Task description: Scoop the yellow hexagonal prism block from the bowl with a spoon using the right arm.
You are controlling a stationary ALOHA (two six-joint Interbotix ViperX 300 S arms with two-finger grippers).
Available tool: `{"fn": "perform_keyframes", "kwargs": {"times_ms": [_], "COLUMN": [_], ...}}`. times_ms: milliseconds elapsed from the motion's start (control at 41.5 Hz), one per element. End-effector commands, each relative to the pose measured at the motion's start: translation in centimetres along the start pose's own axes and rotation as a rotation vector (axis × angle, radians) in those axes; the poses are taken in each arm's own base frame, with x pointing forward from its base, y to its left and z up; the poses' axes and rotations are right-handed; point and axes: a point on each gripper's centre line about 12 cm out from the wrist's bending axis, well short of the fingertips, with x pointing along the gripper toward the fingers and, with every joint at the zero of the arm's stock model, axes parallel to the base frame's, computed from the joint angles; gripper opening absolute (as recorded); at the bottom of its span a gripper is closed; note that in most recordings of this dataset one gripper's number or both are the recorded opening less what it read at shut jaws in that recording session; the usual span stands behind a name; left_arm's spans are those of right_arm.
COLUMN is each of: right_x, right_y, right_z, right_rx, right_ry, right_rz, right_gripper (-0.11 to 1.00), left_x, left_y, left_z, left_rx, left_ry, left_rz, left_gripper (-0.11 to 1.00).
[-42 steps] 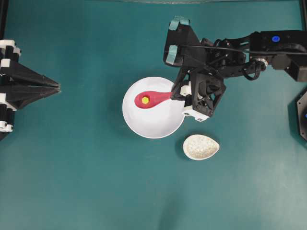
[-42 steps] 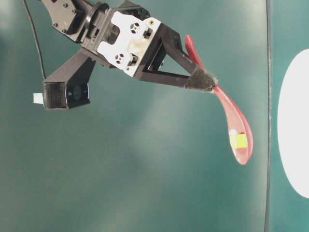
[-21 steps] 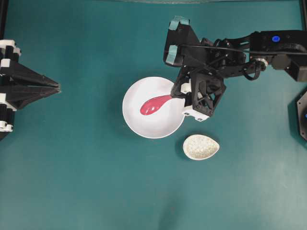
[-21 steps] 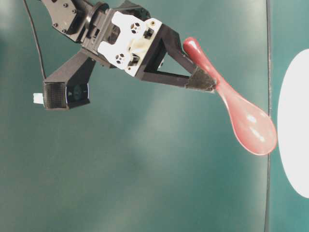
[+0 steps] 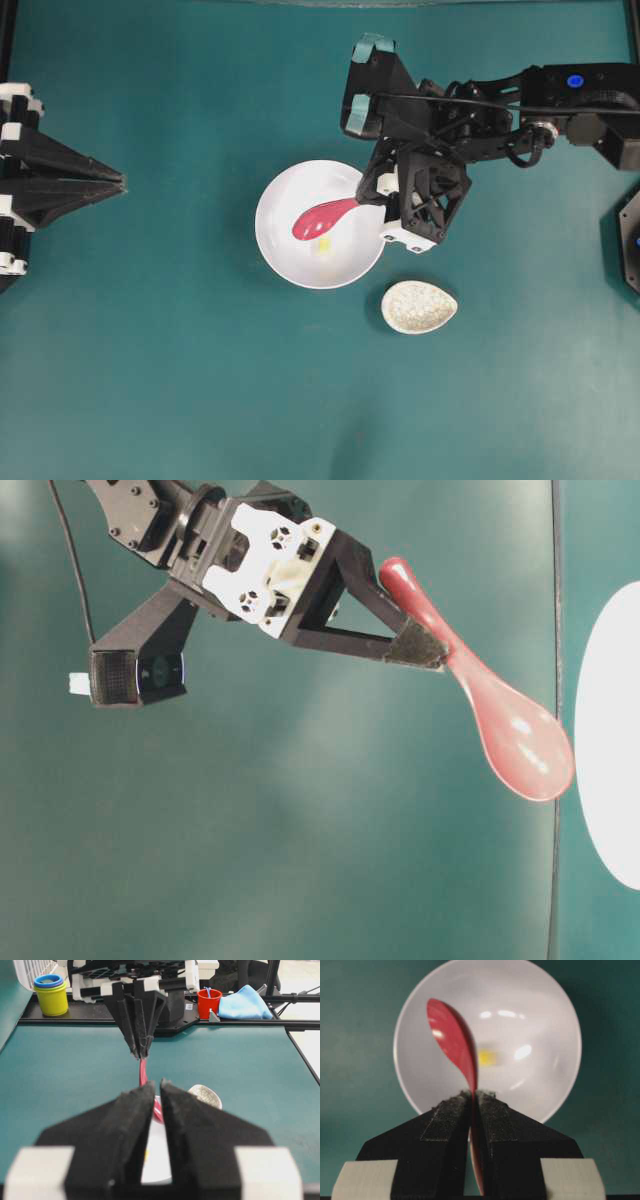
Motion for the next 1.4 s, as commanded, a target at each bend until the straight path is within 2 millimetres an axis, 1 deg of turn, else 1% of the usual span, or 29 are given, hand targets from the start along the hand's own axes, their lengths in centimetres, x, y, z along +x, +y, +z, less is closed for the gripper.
{"fn": "perform_keyframes", "kwargs": {"times_ms": [0, 193, 386, 482, 602, 723, 892, 1181, 1277, 1373], "right_x": [-1.5, -1.4, -1.1, -0.8, -0.3, 0.1, -0.7, -3.4, -4.0, -4.3], "right_y": [0.3, 0.0, -0.2, -0.3, -0.5, -0.2, 0.9, 1.0, 1.6, 2.3], "right_z": [1.1, 0.9, 0.4, -0.6, -2.2, -3.6, -5.1, -7.2, -7.9, -8.6], "right_rx": [-0.012, -0.042, -0.048, -0.041, -0.010, 0.023, 0.053, 0.123, 0.131, 0.135], "right_ry": [-0.053, -0.051, -0.028, 0.016, 0.080, 0.102, 0.051, -0.048, -0.066, -0.065], "right_rz": [0.004, -0.020, -0.029, -0.032, -0.035, -0.032, -0.010, 0.015, 0.035, 0.054], "right_gripper": [0.07, 0.07, 0.07, 0.07, 0.07, 0.07, 0.07, 0.07, 0.07, 0.07], "left_x": [0.2, 0.2, 0.2, 0.2, 0.2, 0.2, 0.2, 0.2, 0.2, 0.2], "left_y": [0.0, 0.0, 0.0, 0.0, 0.0, 0.0, 0.0, 0.0, 0.0, 0.0], "left_z": [1.0, 1.0, 1.0, 1.0, 1.0, 1.0, 1.0, 1.0, 1.1, 1.0], "left_rx": [0.003, 0.003, 0.003, 0.003, 0.003, 0.003, 0.003, 0.003, 0.002, 0.002], "left_ry": [-0.025, -0.025, -0.025, -0.026, -0.025, -0.023, -0.025, -0.028, -0.028, -0.026], "left_rz": [0.000, 0.000, 0.000, 0.000, 0.000, 0.000, 0.000, 0.000, 0.000, 0.000], "left_gripper": [0.13, 0.13, 0.13, 0.13, 0.13, 0.13, 0.13, 0.13, 0.13, 0.13]}}
